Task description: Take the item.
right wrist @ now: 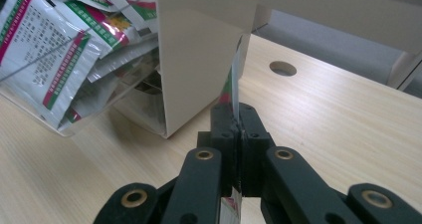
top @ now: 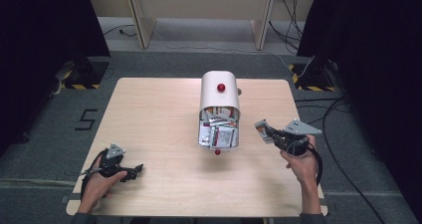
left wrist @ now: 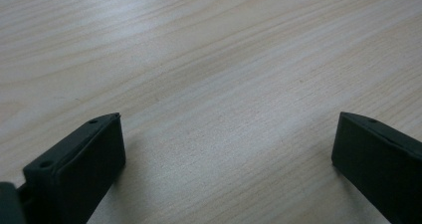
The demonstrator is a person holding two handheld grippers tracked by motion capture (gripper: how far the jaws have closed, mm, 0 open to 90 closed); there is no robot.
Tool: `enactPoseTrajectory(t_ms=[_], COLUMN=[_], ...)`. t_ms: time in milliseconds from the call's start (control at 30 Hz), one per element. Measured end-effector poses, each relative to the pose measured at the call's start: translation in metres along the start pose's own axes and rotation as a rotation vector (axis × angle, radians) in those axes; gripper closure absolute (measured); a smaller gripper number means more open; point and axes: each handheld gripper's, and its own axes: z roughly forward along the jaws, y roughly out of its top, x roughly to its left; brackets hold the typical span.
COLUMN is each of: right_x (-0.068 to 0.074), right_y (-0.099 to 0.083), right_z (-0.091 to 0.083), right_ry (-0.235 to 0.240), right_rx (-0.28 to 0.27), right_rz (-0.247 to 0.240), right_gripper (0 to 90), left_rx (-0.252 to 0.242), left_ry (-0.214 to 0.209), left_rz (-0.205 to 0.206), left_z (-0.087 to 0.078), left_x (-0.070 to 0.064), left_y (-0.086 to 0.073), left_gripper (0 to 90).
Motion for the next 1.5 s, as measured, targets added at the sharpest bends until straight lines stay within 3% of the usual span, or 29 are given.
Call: enactPoseTrajectory(t_ms=[933,1267,1500], right_x=[-0.002,0.001,-0.002], right_y=[-0.023,-0.029,-0.036], right_z=[0.029,0.04,0.045], right_ry=[0.016,0.019,0.019], right_rx=[0.092,0.145,0.165], right_rz=[0.02,-0.002,0.018], right_gripper=[88.9,89.7,89.5], left_rx=[0.0,0.0,0.0], left_ry=[-0.001,-0.001,-0.001], left_rz=[0.001,0.0,0.001], left_z=[0.0,0.0,0.0], left_x=[0.0,0.0,0.0], left_y=[0.0,0.0,0.0], left_gripper=[0.0,0.0,0.0])
